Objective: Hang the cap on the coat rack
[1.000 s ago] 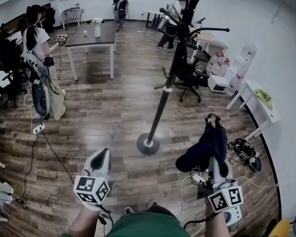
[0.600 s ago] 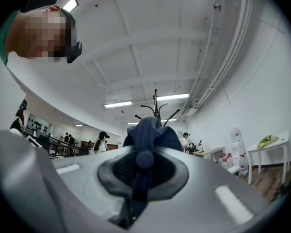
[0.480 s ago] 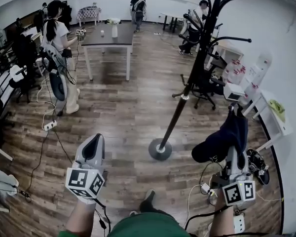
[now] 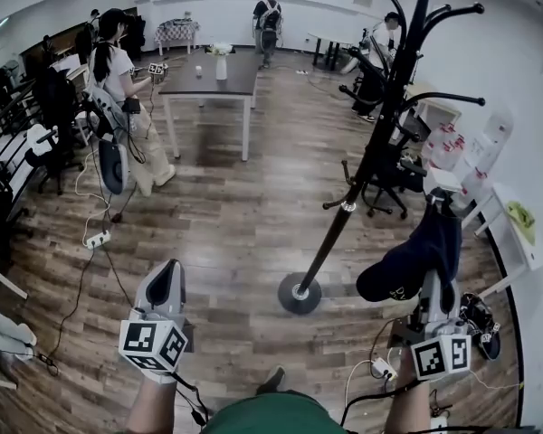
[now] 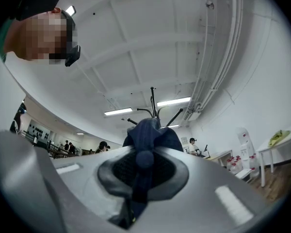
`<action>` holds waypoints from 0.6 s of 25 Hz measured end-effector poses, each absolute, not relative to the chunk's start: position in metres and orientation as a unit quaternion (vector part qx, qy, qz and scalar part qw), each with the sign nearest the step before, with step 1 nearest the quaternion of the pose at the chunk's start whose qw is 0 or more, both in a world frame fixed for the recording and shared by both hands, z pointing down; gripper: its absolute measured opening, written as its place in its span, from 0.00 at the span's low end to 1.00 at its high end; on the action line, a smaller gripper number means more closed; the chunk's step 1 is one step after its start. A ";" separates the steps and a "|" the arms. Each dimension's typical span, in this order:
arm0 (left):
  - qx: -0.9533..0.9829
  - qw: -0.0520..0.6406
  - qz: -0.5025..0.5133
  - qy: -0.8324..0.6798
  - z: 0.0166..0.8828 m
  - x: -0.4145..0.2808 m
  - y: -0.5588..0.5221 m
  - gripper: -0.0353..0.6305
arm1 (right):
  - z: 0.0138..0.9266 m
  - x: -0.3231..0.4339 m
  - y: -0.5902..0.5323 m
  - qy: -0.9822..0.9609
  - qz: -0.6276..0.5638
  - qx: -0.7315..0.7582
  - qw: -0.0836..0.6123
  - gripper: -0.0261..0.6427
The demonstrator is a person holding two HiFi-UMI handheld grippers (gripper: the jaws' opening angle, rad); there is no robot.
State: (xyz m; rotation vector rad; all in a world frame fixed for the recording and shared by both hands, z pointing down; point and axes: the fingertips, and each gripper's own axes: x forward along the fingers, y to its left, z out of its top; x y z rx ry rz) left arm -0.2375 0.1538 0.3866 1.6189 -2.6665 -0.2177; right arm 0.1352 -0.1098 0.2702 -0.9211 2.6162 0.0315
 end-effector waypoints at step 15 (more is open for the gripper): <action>0.525 0.005 -0.060 -0.849 0.373 -0.250 0.008 0.07 | 0.252 0.110 -0.216 0.928 0.037 -0.295 0.224 0.07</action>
